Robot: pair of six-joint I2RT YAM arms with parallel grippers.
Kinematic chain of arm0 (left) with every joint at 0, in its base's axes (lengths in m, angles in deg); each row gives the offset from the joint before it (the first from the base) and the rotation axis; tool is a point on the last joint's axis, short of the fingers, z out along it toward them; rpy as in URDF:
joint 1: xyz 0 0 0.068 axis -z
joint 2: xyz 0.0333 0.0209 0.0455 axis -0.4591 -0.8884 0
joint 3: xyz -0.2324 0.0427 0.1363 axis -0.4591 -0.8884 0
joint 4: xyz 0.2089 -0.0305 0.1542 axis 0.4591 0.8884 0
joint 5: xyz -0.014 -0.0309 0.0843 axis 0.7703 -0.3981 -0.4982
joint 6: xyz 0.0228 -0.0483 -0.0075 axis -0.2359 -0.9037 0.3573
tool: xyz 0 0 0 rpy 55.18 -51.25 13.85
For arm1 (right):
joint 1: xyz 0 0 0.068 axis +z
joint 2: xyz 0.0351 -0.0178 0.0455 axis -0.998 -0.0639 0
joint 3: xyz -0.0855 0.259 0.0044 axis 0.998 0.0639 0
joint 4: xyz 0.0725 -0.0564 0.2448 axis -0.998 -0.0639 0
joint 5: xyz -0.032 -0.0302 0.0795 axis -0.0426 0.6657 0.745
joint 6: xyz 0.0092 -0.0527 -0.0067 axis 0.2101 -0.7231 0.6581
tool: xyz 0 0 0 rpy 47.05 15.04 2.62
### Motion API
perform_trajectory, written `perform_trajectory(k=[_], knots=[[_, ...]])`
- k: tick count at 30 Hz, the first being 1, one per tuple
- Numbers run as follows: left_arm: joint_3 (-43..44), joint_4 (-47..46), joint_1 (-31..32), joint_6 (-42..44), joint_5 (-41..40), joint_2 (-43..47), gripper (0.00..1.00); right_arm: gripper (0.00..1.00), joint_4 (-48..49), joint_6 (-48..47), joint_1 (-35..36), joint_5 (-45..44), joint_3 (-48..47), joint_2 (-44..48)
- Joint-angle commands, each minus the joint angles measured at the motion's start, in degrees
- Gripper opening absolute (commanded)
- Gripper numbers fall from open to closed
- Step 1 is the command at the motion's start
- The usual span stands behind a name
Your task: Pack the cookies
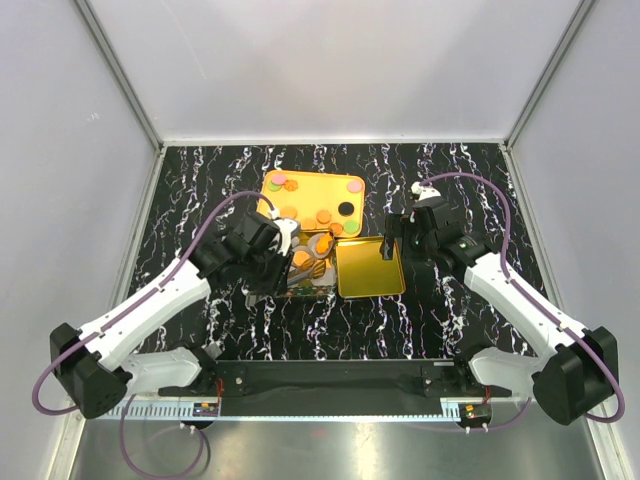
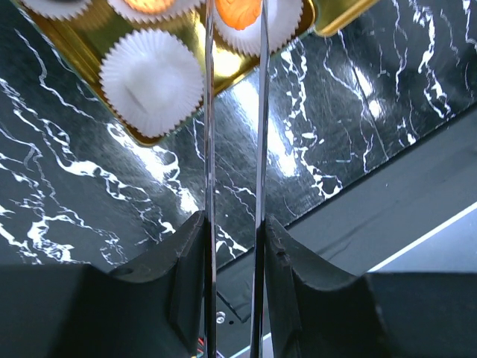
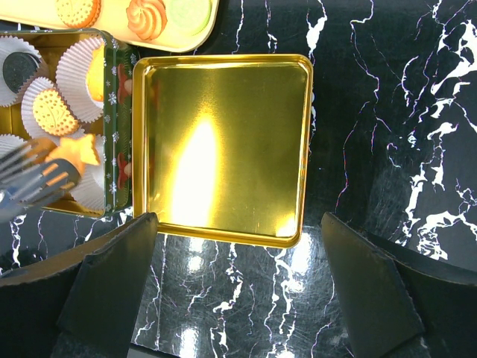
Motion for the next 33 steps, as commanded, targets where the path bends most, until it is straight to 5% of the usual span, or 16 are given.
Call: perform_trajectory(k=[1, 33], knots=[[-0.8, -2.6, 1.1, -1.4, 1.1, 1.4, 0.3, 1.0, 0.7, -0.8, -0.2, -1.7, -2.0, 0.3], [0.5, -2.3, 3.0, -1.7, -0.6, -0.8, 0.43, 1.0, 1.2, -0.7, -0.2, -1.2, -1.5, 0.8]])
